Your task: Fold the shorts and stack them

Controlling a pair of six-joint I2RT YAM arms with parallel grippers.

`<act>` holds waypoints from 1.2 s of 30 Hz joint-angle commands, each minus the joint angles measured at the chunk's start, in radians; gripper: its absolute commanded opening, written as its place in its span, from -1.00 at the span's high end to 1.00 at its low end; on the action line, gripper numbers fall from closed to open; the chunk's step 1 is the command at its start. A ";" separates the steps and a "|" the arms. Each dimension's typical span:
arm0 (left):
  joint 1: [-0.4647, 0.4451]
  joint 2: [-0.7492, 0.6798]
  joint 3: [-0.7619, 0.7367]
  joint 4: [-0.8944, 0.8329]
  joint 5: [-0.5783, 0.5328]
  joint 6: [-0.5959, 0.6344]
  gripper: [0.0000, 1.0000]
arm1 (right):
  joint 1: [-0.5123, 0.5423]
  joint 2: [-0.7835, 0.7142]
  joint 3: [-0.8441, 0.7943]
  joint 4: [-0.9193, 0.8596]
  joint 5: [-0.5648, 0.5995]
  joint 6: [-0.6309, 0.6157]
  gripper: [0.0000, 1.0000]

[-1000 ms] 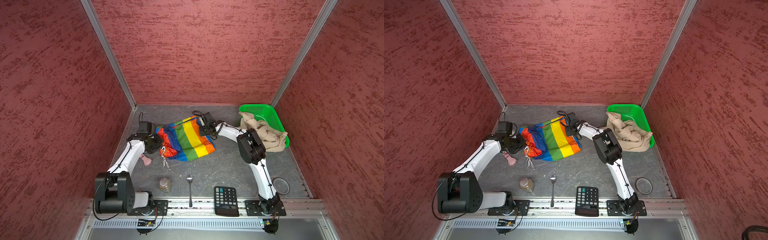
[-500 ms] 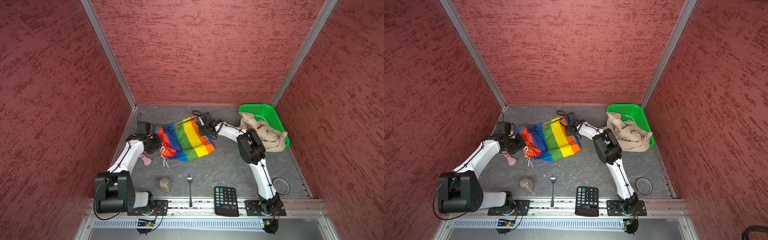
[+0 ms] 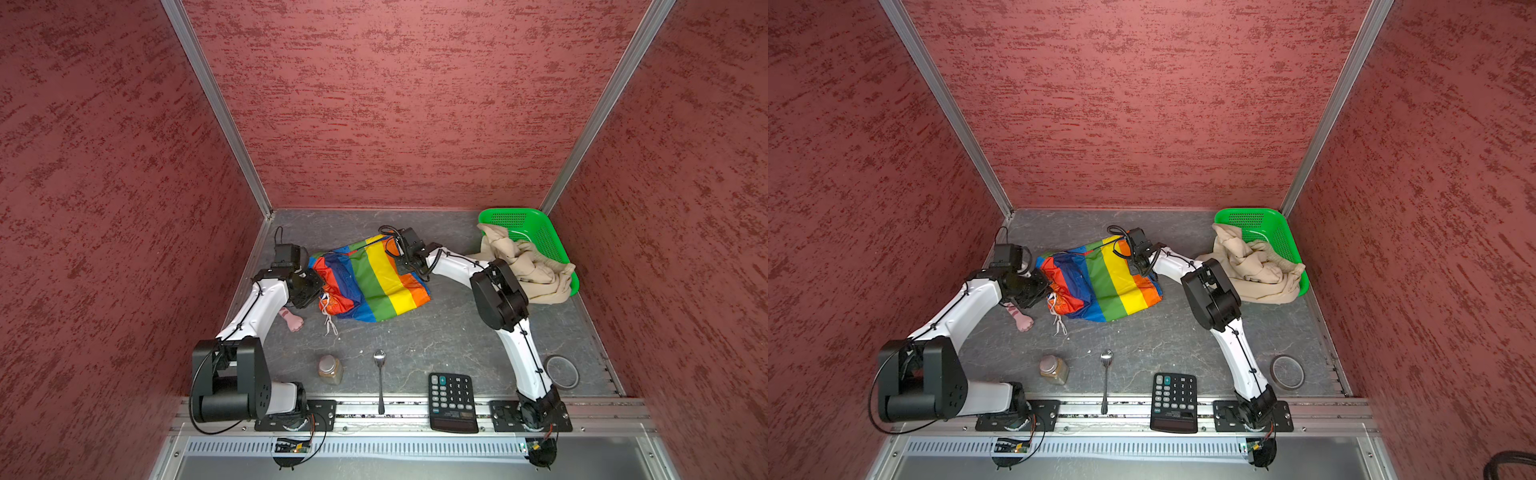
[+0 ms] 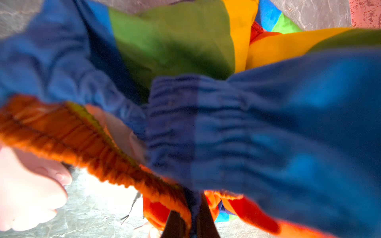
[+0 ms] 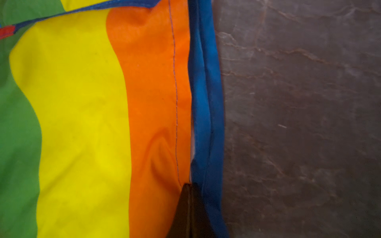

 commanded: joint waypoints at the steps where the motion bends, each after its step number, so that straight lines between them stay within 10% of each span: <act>1: 0.011 0.005 -0.015 0.013 0.010 0.014 0.88 | -0.010 -0.002 -0.008 -0.060 0.049 -0.006 1.00; 29: 0.044 0.059 -0.124 0.107 0.040 0.003 0.87 | -0.231 0.161 0.341 -0.243 0.102 0.040 0.98; 36: 0.037 0.107 -0.144 0.148 0.057 -0.012 0.85 | -0.234 0.128 0.339 -0.219 0.026 0.077 0.36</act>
